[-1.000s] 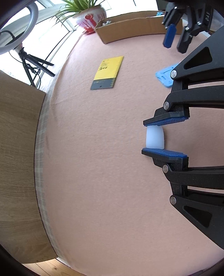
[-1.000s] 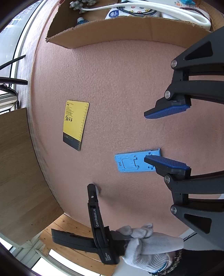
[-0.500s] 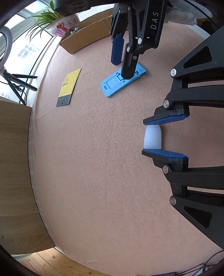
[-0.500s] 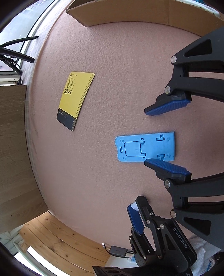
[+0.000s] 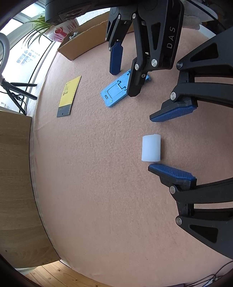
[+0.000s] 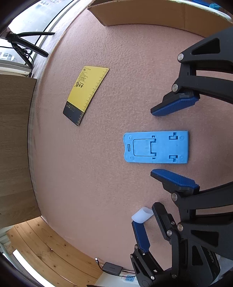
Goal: Organize objects
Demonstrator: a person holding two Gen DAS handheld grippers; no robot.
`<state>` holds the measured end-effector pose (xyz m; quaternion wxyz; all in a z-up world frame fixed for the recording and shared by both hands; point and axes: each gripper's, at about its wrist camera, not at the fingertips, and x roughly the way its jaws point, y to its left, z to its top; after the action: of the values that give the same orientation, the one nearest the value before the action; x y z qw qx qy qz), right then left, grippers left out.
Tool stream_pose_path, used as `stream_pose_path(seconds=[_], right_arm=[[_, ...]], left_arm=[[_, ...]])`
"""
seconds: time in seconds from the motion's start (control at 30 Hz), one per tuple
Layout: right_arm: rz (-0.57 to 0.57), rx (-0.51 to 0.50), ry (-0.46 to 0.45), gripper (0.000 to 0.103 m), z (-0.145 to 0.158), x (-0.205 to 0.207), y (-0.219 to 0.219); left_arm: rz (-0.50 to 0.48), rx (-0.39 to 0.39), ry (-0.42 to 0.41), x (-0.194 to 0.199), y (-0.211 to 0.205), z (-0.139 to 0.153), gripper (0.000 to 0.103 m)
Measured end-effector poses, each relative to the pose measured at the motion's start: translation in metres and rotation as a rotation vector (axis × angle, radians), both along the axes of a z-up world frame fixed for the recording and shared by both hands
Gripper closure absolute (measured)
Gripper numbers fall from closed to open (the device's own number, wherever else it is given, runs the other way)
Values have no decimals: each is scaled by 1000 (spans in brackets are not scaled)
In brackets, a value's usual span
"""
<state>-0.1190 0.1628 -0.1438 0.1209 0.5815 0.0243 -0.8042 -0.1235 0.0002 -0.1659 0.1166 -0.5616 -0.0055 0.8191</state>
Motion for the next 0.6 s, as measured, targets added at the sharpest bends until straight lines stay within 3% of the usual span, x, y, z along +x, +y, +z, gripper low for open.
stream_pose_path(seconds=[0.37,0.6], right_arm=[[47,93,26,47,-3,3,-11],[34,86,34,70,1,6,-5]], left_arm=[[11,0,18,2,-7,-1,51],[30,11,26,6,-19,0,68]])
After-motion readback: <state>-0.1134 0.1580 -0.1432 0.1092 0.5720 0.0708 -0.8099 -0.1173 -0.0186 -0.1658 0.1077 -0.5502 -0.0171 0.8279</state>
